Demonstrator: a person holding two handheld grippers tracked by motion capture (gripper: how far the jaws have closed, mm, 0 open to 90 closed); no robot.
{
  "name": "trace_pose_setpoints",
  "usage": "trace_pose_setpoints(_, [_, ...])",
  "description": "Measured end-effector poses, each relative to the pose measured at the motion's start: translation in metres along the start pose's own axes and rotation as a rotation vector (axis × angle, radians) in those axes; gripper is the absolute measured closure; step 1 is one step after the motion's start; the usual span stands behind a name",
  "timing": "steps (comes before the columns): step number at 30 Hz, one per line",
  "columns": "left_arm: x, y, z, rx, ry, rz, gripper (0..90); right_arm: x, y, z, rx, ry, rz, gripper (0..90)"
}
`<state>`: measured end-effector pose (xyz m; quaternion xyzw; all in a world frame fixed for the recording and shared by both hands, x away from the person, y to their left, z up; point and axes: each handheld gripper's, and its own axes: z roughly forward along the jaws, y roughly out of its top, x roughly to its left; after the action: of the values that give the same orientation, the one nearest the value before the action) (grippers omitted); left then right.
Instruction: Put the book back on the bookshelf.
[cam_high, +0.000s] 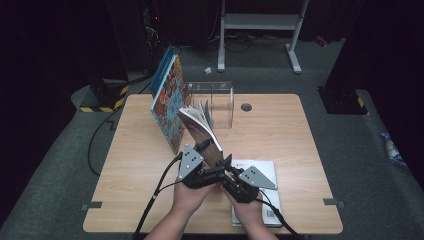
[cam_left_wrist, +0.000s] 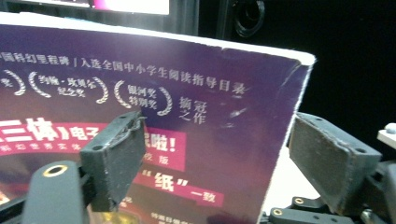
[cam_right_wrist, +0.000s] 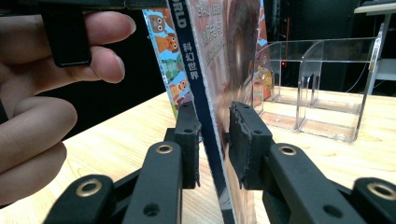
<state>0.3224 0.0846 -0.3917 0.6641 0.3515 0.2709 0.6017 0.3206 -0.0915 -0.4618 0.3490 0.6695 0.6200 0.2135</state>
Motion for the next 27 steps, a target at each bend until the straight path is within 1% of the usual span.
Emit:
trace_pose_setpoints(1, [0.001, 0.0, 0.0, 0.007, 0.009, 0.006, 21.1, 0.0, 0.0, 0.0, 0.001, 0.002, 0.001, 72.9])
trace_pose_setpoints(5, [0.003, -0.001, -0.002, 0.0, 0.027, 0.016, 29.0, 0.001, -0.001, -0.001, 0.012, 0.007, 0.011, 72.1])
trace_pose_setpoints(8, [0.003, -0.001, -0.003, 0.0, 0.018, 0.027, 33.5, 0.002, -0.001, -0.001, 0.018, 0.012, 0.01, 71.7])
trace_pose_setpoints(9, [0.003, -0.001, -0.004, -0.002, 0.017, 0.04, 37.5, 0.003, -0.002, -0.001, 0.026, 0.017, 0.01, 71.6])
trace_pose_setpoints(10, [0.002, -0.001, -0.005, -0.004, 0.016, 0.05, 37.5, 0.003, -0.002, -0.001, 0.026, 0.017, 0.01, 71.6])
trace_pose_setpoints(11, [0.002, -0.001, -0.005, -0.007, 0.012, 0.054, 41.4, 0.005, -0.002, -0.001, 0.031, 0.028, 0.007, 71.4])
trace_pose_setpoints(13, [0.002, -0.001, -0.007, -0.005, 0.014, 0.067, 42.3, 0.006, -0.003, -0.001, 0.031, 0.028, 0.003, 71.3])
trace_pose_setpoints(15, [0.001, -0.001, -0.008, -0.002, 0.025, 0.072, 42.5, 0.006, -0.004, -0.001, 0.035, 0.034, 0.003, 71.3])
trace_pose_setpoints(16, [0.001, -0.002, -0.009, 0.002, 0.031, 0.073, 41.7, 0.007, -0.004, -0.001, 0.035, 0.036, 0.001, 71.3])
trace_pose_setpoints(17, [0.001, -0.003, -0.009, 0.013, 0.043, 0.071, 38.4, 0.008, -0.005, 0.0, 0.033, 0.04, -0.006, 71.0])
trace_pose_setpoints(18, [0.001, -0.003, -0.009, 0.013, 0.043, 0.071, 37.3, 0.009, -0.005, 0.0, 0.035, 0.042, -0.005, 70.9])
trace_pose_setpoints(22, [0.003, -0.006, -0.008, 0.024, 0.057, 0.068, 37.6, 0.011, -0.006, 0.001, 0.031, 0.046, 0.002, 70.5])
trace_pose_setpoints(24, [0.004, -0.006, -0.008, 0.027, 0.065, 0.073, 38.7, 0.011, -0.006, 0.001, 0.034, 0.048, 0.001, 70.3])
trace_pose_setpoints(27, [0.004, -0.006, -0.007, 0.028, 0.067, 0.071, 40.3, 0.012, -0.006, 0.001, 0.038, 0.052, 0.003, 70.2])
